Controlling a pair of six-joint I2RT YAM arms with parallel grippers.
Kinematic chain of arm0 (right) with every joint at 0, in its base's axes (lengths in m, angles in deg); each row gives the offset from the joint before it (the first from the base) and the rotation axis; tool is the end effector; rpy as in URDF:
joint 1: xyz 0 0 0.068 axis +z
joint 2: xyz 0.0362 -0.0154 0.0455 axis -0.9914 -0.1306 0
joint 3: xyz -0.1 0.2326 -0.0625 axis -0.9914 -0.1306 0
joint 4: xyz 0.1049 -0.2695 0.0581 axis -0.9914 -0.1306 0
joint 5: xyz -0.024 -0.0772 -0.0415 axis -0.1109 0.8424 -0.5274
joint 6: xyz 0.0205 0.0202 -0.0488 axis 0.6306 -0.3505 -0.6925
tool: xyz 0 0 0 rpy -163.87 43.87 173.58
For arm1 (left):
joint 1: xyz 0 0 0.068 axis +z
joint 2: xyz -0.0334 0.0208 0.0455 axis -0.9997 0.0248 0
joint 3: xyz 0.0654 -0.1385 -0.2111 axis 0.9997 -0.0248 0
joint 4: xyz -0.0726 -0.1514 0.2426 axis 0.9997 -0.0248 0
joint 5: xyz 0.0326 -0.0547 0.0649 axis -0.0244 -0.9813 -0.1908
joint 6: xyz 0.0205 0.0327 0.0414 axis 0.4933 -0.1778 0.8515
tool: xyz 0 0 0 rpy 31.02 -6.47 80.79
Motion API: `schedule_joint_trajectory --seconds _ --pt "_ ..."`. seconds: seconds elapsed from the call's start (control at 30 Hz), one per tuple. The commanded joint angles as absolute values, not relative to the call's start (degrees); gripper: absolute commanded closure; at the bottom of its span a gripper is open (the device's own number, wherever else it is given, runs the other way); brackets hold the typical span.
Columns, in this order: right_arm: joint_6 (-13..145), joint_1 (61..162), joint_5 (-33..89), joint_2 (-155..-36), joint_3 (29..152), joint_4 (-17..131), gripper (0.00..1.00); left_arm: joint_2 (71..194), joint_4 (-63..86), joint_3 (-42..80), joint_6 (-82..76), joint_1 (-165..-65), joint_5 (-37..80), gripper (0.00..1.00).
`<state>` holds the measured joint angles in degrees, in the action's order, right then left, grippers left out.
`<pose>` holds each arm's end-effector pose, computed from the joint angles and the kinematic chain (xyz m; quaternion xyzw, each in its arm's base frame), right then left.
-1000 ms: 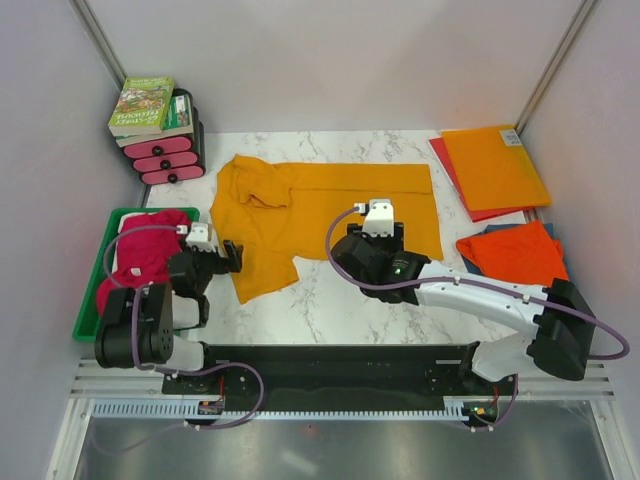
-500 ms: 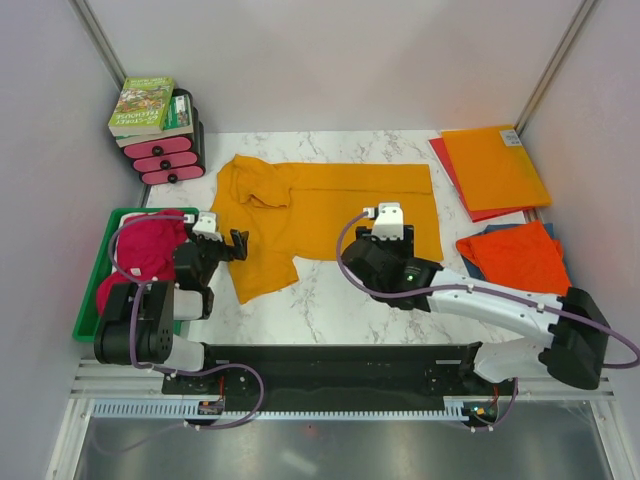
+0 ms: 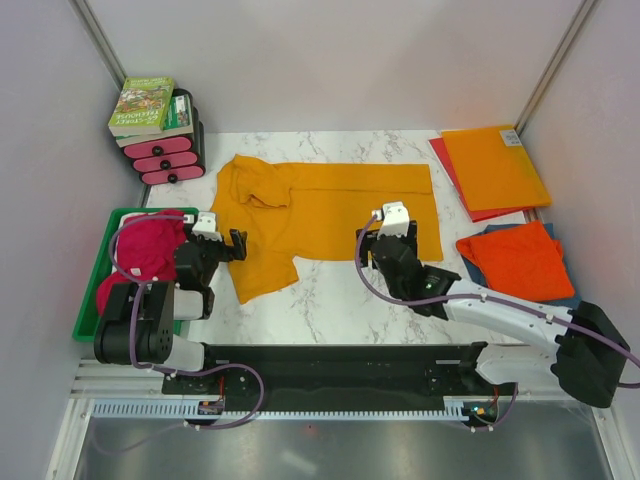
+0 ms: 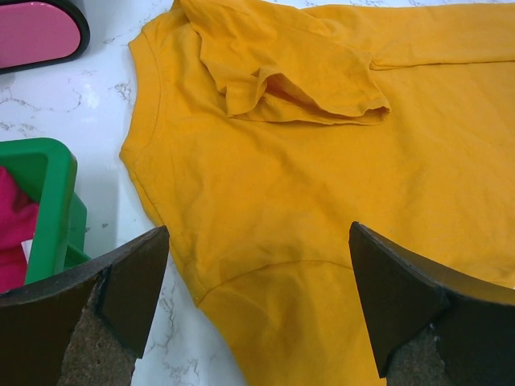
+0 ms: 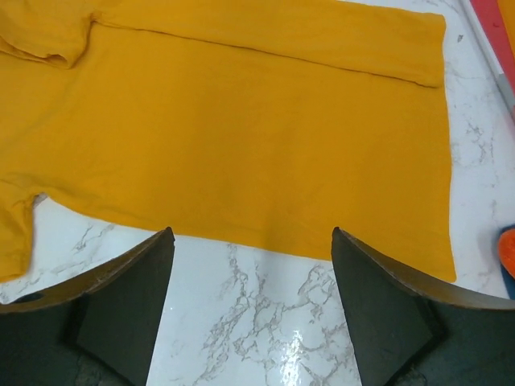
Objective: Fold and stack the t-shirts
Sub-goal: Grap the side of the flattened tshirt closest away from the robot with both arms
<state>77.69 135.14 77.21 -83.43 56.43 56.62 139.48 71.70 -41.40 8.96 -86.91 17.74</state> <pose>0.2015 0.2206 0.2232 -0.0612 0.8213 0.0284 0.5665 0.2479 -0.0011 0.1019 0.0582 0.7524 -0.0700 0.6523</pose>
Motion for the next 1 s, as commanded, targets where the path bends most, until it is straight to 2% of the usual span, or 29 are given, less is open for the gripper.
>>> schedule_joint_trajectory --seconds 0.0,0.1,0.2,0.23,0.47,0.5,0.57,0.6,0.63,0.67,0.73,0.77,0.8,0.83,0.87,0.9,0.97 --pt "74.5 134.6 73.7 -79.5 51.7 71.0 0.13 139.2 73.5 -40.1 9.5 -87.1 18.9 0.00" --pt "80.2 130.4 68.6 -83.7 53.2 68.2 0.10 139.3 73.5 -40.1 9.5 -87.1 18.9 0.00" --pt "87.1 123.4 53.1 -90.9 56.7 65.4 0.11 139.2 73.5 -40.1 9.5 -87.1 18.9 0.00" --pt "87.6 122.8 51.6 -92.7 57.7 64.3 0.12 139.3 73.5 -40.1 9.5 -87.1 18.9 0.00" --pt "85.9 122.7 52.7 -99.9 63.2 60.8 0.13 139.2 73.0 -39.8 9.5 -87.9 21.0 0.00" --pt "85.7 122.7 54.7 -100.2 63.9 59.9 0.12 138.9 73.0 -39.9 10.0 -91.4 29.1 0.00" --pt "85.7 122.7 56.9 -99.7 65.1 57.9 0.12 137.0 73.7 -40.5 10.1 -94.8 36.3 0.00" --pt "85.6 122.7 57.6 -99.2 65.2 57.9 0.12 135.6 72.3 -39.8 10.5 -96.8 45.1 0.00" --pt "85.3 122.7 58.7 -98.5 65.0 56.8 0.12 134.2 67.4 -37.5 11.0 -99.4 51.2 0.00" --pt "85.3 122.7 59.0 -97.0 65.0 56.0 0.12 132.4 49.1 -34.1 11.5 -102.9 56.1 0.00" --pt "85.0 122.8 59.7 -95.7 65.7 54.5 0.12 130.8 31.2 -20.7 6.0 -105.8 62.6 0.00" --pt "85.1 122.8 60.7 -94.5 66.3 51.9 0.10 131.1 7.2 -15.3 1.0 -107.6 67.2 0.00" --pt "85.5 122.8 61.7 -93.8 66.7 50.6 0.09 132.4 -3.2 -3.9 -9.2 -107.9 65.6 0.00" --pt "85.3 122.8 63.3 -93.2 67.1 48.8 0.08 133.7 -13.8 1.5 -12.4 -108.0 62.0 0.00" --pt "85.2 122.8 64.0 -92.1 67.1 48.2 0.08 134.6 -19.6 5.6 -13.7 -108.9 57.1 0.00" --pt "85.2 122.9 64.7 -91.3 66.9 47.6 0.08 133.9 -25.1 8.4 -18.7 -109.8 57.3 0.00" --pt "85.0 122.9 65.6 -89.2 66.1 46.5 0.08 130.6 -27.7 3.9 -34.5 -109.1 55.5 0.00"
